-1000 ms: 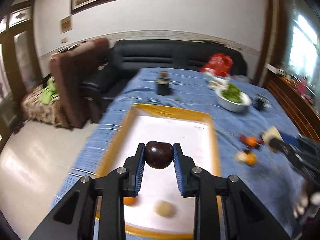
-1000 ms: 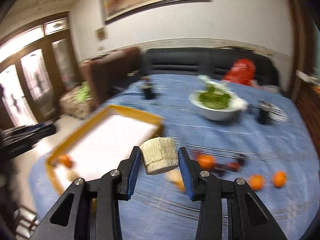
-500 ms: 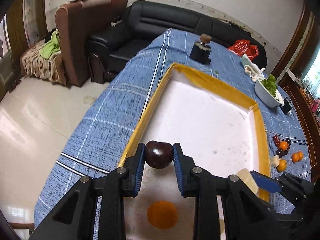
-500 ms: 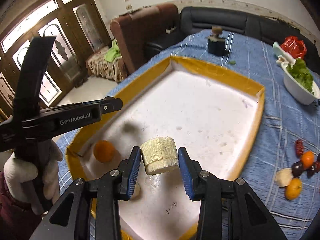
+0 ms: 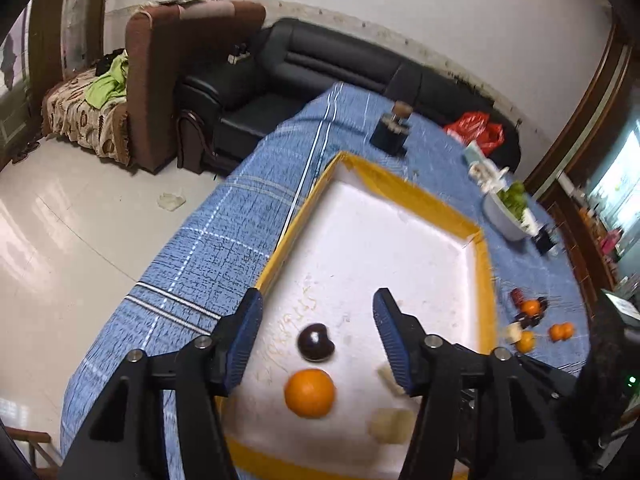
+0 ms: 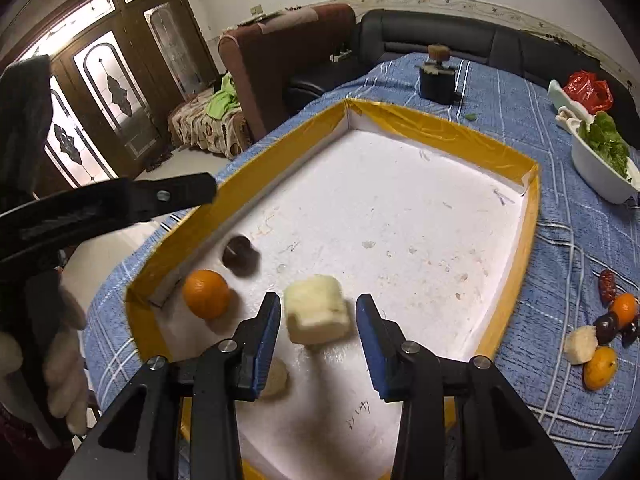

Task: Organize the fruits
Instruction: 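Carry the plum and white chunk into the tray and open both tools, then grasp an orange with the left tool while the right tool grasps another orange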

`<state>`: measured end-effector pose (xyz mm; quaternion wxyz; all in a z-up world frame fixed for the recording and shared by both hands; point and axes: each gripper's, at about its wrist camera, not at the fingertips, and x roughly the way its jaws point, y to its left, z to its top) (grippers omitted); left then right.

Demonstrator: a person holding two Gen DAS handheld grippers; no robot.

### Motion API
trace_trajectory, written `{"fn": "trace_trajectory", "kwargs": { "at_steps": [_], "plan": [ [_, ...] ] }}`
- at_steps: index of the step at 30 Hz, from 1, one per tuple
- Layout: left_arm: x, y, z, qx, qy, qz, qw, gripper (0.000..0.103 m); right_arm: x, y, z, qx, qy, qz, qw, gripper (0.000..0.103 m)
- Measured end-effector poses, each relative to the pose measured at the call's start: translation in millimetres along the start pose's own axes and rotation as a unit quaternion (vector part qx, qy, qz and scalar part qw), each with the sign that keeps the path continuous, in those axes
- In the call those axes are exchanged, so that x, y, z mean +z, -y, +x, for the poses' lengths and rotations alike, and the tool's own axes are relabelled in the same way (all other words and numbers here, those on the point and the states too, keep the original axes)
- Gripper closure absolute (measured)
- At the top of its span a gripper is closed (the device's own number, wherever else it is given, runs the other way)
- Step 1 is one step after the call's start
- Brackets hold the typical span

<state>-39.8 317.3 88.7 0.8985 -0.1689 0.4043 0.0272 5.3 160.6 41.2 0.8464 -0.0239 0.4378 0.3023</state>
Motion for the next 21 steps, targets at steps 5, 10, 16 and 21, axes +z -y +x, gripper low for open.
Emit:
{"fn": "trace_trajectory", "kwargs": {
  "at_steps": [5, 10, 16, 21],
  "plan": [
    [-12, 29, -43, -0.013, 0.045, 0.019, 0.9987, 0.02, -11, 12, -47, -0.019, 0.044, -0.003, 0.999, 0.055],
    [-29, 74, -71, -0.07, 0.056, 0.055, 0.9944, 0.017, -37, 60, -105, -0.069, 0.081, 0.025, 0.994, 0.051],
    [-49, 136, -77, -0.107, 0.059, 0.113, 0.9861, 0.017, -72, 152, -175, -0.164, 0.104, 0.092, 0.977, 0.05],
    [-63, 172, -58, -0.119, 0.023, 0.14, 0.9827, 0.017, -95, 223, -224, -0.217, 0.118, 0.158, 0.956, 0.05]
  ]
}}
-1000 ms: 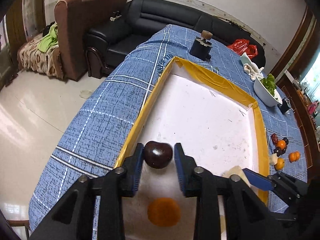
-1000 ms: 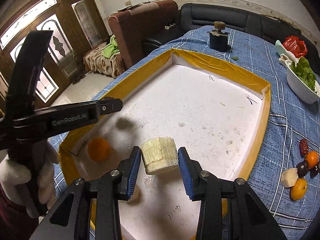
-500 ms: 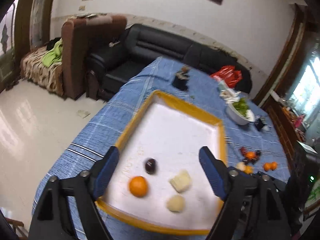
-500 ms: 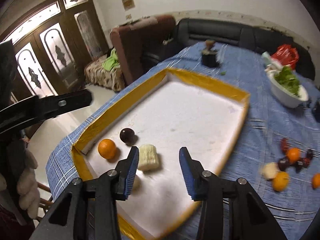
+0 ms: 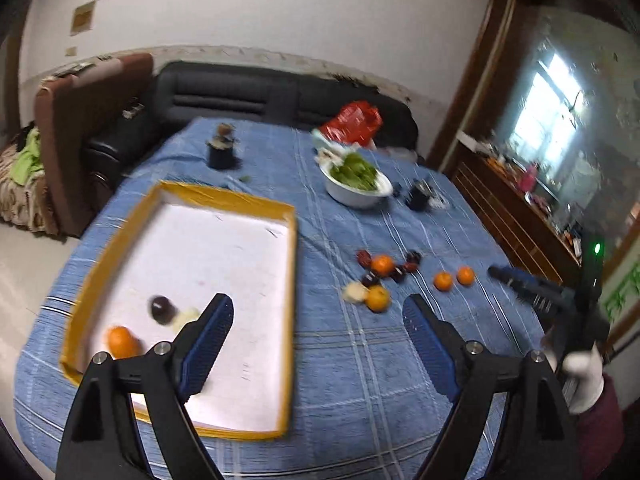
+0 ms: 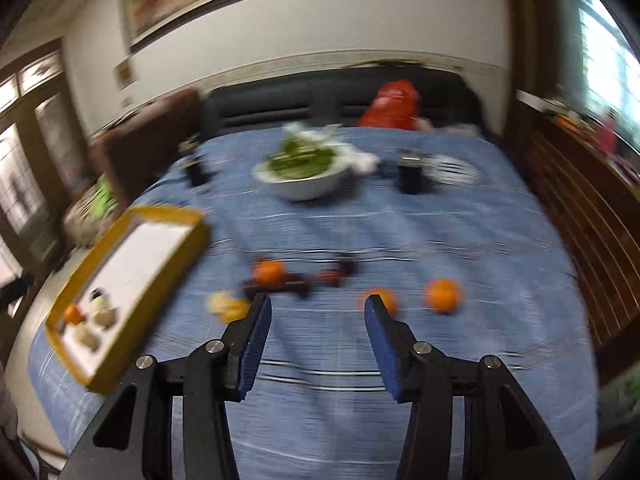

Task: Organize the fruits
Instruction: 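Grasp an orange with the left tool while the right tool grasps another orange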

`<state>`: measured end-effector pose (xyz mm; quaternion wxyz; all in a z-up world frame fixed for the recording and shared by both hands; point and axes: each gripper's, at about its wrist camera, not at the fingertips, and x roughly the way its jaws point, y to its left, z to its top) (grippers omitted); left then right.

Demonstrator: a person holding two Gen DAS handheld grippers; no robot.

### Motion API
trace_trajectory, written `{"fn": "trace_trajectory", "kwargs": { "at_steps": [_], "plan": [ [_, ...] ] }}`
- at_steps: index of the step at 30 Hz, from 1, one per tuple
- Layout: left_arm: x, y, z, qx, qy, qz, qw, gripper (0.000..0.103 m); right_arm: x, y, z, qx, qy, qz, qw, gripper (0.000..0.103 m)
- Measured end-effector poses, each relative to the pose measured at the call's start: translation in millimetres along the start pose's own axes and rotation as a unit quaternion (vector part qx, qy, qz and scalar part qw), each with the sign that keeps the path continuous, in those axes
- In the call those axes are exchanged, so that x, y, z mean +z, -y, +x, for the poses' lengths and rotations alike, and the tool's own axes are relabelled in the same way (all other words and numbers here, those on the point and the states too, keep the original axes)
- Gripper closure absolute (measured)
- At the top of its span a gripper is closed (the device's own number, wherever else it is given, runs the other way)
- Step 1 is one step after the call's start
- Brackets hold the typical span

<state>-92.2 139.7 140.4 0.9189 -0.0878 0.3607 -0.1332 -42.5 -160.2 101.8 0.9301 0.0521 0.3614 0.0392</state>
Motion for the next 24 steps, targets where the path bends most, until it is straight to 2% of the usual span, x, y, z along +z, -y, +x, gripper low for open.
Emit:
{"fn": "trace_trajectory", "kwargs": {
  "at_steps": [3, 7, 8, 10, 12, 16, 20, 23, 24],
  "plan": [
    [-3, 13, 13, -0.004, -0.016, 0.009, 0.9998, 0.017, 7, 46, -1, -0.026, 0.002, 0.04, 0.999, 0.047],
    [-6, 25, 29, -0.01, -0.03, 0.017, 0.9994, 0.02, 11, 72, 23, -0.012, -0.023, 0.077, 0.997, 0.047],
    [-7, 30, 34, -0.015, -0.033, 0.02, 0.9992, 0.024, 10, 72, 30, -0.008, -0.027, 0.078, 0.997, 0.047],
    [-9, 38, 49, -0.021, -0.051, 0.033, 0.9979, 0.059, 6, 69, 45, -0.003, -0.035, 0.074, 0.997, 0.047],
    [-10, 44, 63, -0.026, -0.073, 0.039, 0.9963, 0.069, 3, 63, 61, 0.007, -0.039, 0.066, 0.997, 0.047],
    [-14, 54, 90, -0.012, -0.097, 0.056, 0.9936, 0.069, -1, 38, 95, 0.031, -0.05, 0.036, 0.998, 0.048],
    [-18, 65, 118, 0.002, -0.112, 0.079, 0.9905, 0.069, -5, 25, 125, 0.015, -0.058, 0.019, 0.998, 0.051],
    [-20, 73, 139, 0.006, -0.126, 0.095, 0.9874, 0.069, -10, 27, 136, 0.019, -0.065, 0.025, 0.997, 0.07],
    [-20, 75, 145, 0.006, -0.128, 0.1, 0.9867, 0.069, -11, 29, 135, 0.025, -0.06, 0.027, 0.997, 0.07]
  ]
}}
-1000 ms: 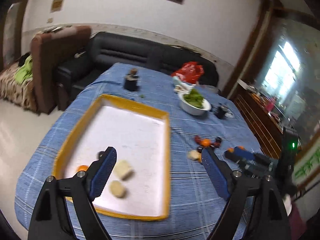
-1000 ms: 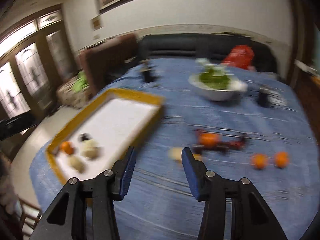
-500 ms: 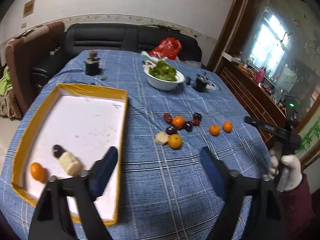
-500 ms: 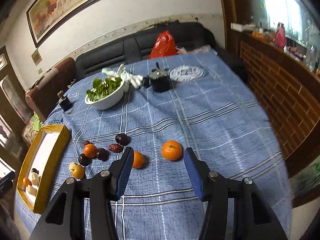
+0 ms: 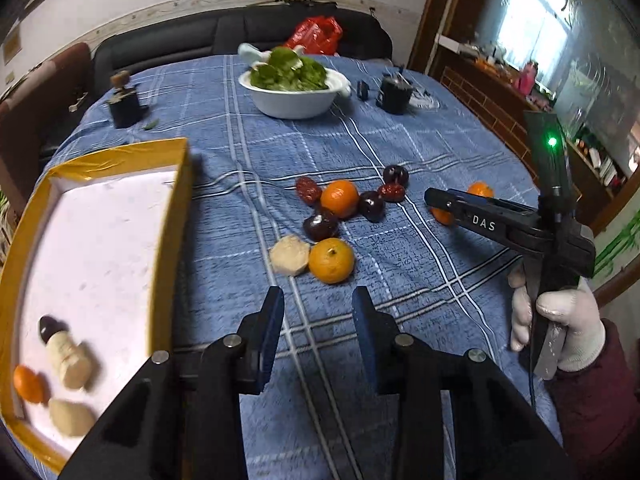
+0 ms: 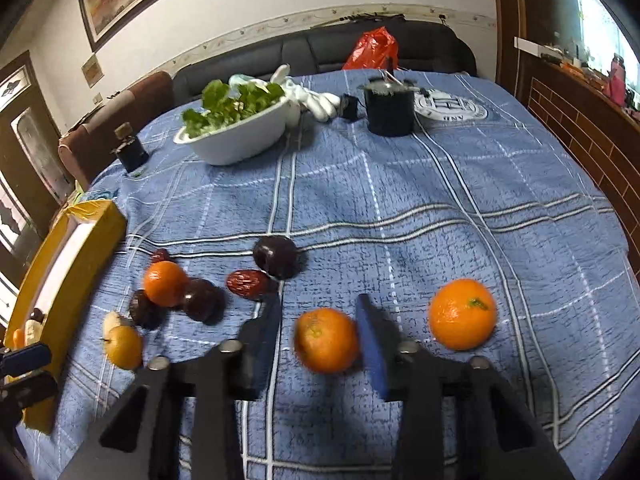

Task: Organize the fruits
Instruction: 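Grasp an orange with the left tool while the right tool grasps another orange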

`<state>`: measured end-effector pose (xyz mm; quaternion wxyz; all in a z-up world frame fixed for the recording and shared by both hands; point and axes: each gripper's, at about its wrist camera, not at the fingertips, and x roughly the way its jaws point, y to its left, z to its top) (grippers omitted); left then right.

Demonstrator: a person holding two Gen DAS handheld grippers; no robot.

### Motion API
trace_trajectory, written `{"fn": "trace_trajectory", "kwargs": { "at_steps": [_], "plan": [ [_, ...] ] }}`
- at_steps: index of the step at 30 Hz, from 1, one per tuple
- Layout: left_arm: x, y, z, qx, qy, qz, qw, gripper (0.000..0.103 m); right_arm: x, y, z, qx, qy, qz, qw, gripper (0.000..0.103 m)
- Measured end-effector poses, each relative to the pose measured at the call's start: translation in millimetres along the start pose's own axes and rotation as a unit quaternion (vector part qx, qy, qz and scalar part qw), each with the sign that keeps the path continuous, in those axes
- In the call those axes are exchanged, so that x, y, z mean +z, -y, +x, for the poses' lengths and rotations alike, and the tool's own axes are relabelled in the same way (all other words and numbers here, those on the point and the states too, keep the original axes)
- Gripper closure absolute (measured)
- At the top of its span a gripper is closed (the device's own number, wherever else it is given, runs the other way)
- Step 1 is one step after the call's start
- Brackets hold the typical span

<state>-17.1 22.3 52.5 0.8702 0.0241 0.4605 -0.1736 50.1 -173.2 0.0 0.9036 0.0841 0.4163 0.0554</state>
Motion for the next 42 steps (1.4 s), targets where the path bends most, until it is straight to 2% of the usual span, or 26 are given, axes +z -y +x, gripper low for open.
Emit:
{"fn": "trace_trajectory", "kwargs": {
  "at_steps": [6, 11, 13, 16, 18, 20, 22, 25, 29, 32, 36, 40, 42],
  "plan": [
    [13, 17, 29, -0.011, 0.011, 0.035, 0.9993, 0.069, -4, 5, -6, 0.006, 0.005, 0.0, 1.0, 0.07],
    [15, 31, 42, 0.024, 0.026, 0.084, 0.9959, 0.064, -4, 11, -5, 0.019, 0.002, 0.012, 1.0, 0.07],
    [18, 31, 45, 0.027, 0.026, 0.087, 0.9955, 0.057, -4, 11, -5, 0.02, 0.002, 0.013, 1.0, 0.07],
    [19, 27, 54, 0.035, 0.02, 0.084, 0.9956, 0.056, -4, 11, -5, 0.019, 0.002, 0.013, 1.0, 0.07],
    [17, 25, 59, 0.038, 0.019, 0.087, 0.9953, 0.057, -4, 11, -5, 0.019, 0.003, 0.013, 1.0, 0.07],
    [14, 30, 59, 0.061, 0.024, 0.1, 0.9928, 0.073, -4, 11, -5, 0.021, 0.002, 0.015, 1.0, 0.07],
    [13, 32, 58, 0.075, 0.023, 0.105, 0.9914, 0.072, -4, 12, -5, 0.022, 0.002, 0.016, 1.0, 0.07],
    [10, 32, 50, 0.065, 0.023, 0.086, 0.9939, 0.072, -5, 12, -6, 0.024, 0.003, 0.016, 1.0, 0.07],
    [5, 28, 18, 0.056, 0.048, 0.055, 0.9957, 0.072, -6, 11, -10, 0.023, 0.013, 0.016, 1.0, 0.07],
    [-1, 13, -18, 0.04, 0.074, 0.015, 0.9963, 0.072, -8, 6, -14, 0.014, 0.027, 0.009, 0.999, 0.07],
    [-10, -15, -55, 0.038, 0.102, -0.036, 0.9934, 0.072, -11, -4, -22, 0.009, 0.043, -0.007, 0.999, 0.07],
    [-27, -55, -87, 0.062, 0.12, -0.08, 0.9876, 0.072, -18, -20, -41, 0.052, 0.042, 0.008, 0.998, 0.07],
    [-35, -73, -95, 0.081, 0.123, -0.096, 0.9845, 0.072, -22, -33, -53, 0.096, 0.038, 0.023, 0.994, 0.07]
  ]
}}
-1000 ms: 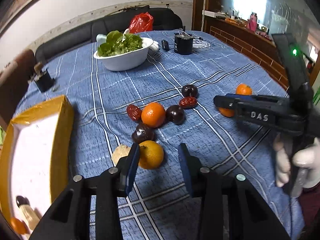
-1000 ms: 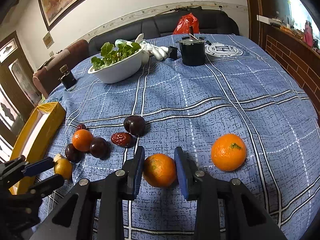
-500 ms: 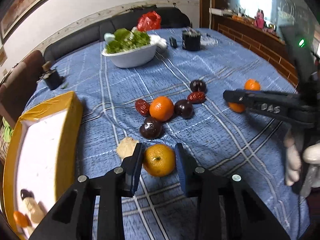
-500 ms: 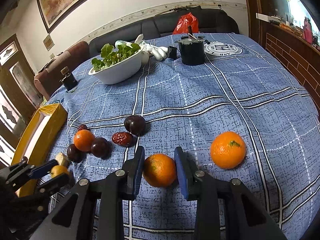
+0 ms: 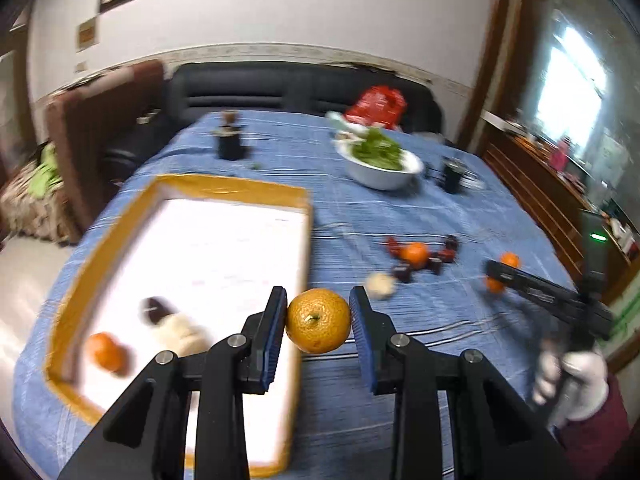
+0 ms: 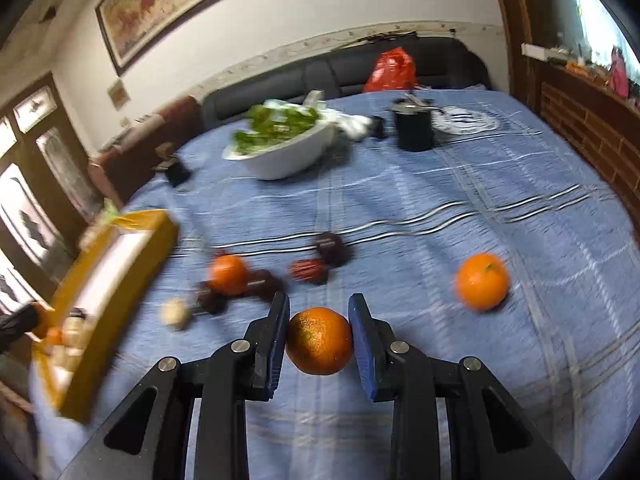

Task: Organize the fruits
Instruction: 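Grasp an orange with the left tool while the right tool grasps another orange, then carry both oranges into the tray and open both tools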

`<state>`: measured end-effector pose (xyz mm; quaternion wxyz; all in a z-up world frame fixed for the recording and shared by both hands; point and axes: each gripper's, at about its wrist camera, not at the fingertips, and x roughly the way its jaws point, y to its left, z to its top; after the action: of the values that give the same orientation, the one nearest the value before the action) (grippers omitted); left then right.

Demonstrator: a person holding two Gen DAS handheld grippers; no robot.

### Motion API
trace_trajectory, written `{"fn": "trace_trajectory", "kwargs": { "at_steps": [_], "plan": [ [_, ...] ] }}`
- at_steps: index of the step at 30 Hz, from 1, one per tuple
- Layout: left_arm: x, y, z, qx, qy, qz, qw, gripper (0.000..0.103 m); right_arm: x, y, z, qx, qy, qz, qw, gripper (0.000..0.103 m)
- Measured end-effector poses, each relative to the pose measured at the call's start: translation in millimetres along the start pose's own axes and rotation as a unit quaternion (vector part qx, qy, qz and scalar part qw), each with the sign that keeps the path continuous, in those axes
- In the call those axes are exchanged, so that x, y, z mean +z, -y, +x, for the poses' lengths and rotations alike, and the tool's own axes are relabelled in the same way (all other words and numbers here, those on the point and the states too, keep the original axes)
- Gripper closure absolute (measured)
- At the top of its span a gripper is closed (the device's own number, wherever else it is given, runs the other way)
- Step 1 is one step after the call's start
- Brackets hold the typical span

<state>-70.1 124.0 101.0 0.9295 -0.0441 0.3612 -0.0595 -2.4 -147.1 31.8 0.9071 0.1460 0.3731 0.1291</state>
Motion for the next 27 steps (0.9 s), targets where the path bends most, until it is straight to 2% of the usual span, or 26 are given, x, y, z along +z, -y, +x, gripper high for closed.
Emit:
{"fn": "trace_trajectory", "kwargs": {
  "at_steps": [2, 11, 17, 23, 24, 26, 27],
  "plan": [
    [-4, -24, -5, 0.023, 0.002, -0.021, 0.9995, 0.072, -4, -27, -3, 0.035, -0.012, -0.003, 0.999, 0.07],
    [-33, -114, -11, 0.075, -0.014, -0.115, 0.9905, 0.072, -16, -169, 27, 0.109, -0.066, -0.099, 0.987, 0.069],
    [-46, -144, -9, 0.084, -0.017, -0.139, 0.9866, 0.071, -34, -235, 68, 0.105, -0.106, -0.141, 0.979, 0.069],
    [-55, -163, -11, 0.062, -0.013, -0.157, 0.9855, 0.07, -52, -261, 105, 0.071, -0.138, -0.164, 0.974, 0.069],
    [-54, -166, -12, 0.059, -0.011, -0.159, 0.9855, 0.068, -55, -263, 106, 0.067, -0.14, -0.167, 0.974, 0.069],
    [-54, -170, -18, 0.055, 0.002, -0.164, 0.9849, 0.054, -57, -266, 109, 0.06, -0.139, -0.173, 0.973, 0.067],
    [-54, -171, -22, 0.052, 0.011, -0.167, 0.9845, 0.042, -58, -267, 109, 0.059, -0.138, -0.175, 0.973, 0.067]
  ]
}}
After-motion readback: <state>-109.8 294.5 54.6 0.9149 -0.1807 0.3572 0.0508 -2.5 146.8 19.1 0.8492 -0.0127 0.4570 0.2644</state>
